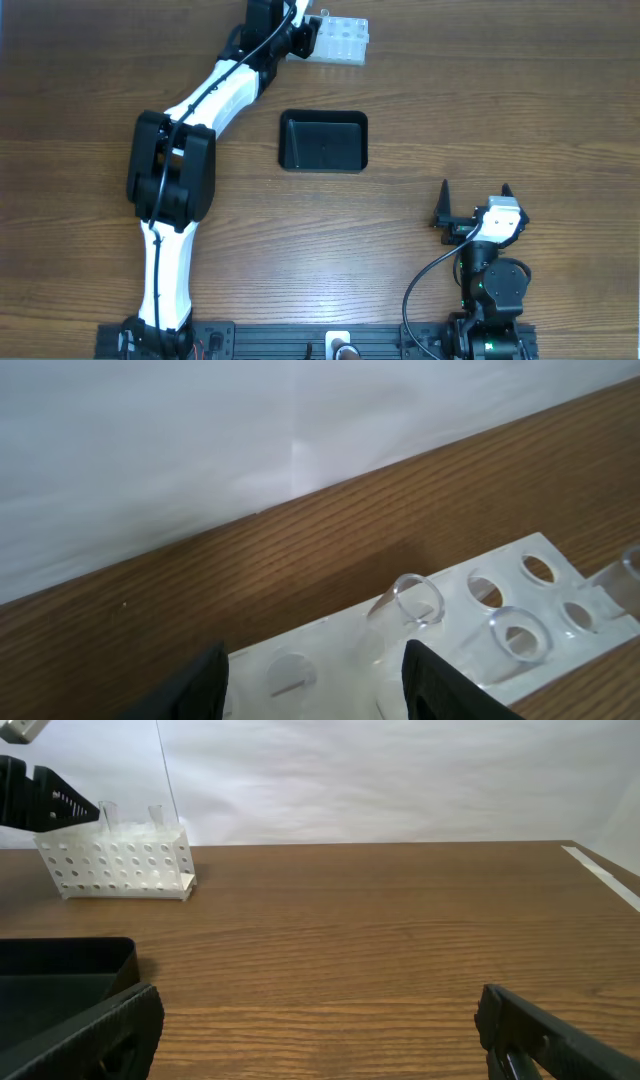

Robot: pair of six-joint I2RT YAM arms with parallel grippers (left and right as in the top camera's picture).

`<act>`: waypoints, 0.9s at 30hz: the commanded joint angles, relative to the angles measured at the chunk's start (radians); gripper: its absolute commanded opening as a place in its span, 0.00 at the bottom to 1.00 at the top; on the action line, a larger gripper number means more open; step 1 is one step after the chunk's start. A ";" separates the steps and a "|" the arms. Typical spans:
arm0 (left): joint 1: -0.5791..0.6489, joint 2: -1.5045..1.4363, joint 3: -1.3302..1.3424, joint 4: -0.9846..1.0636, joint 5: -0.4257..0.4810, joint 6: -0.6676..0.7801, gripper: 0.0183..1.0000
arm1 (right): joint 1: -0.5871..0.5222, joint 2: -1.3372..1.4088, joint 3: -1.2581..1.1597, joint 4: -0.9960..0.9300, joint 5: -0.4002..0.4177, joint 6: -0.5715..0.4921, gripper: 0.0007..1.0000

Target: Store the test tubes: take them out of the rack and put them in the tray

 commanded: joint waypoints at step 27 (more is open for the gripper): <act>-0.026 0.089 0.105 0.065 0.013 0.014 0.44 | -0.008 -0.006 -0.009 0.000 -0.007 0.003 0.99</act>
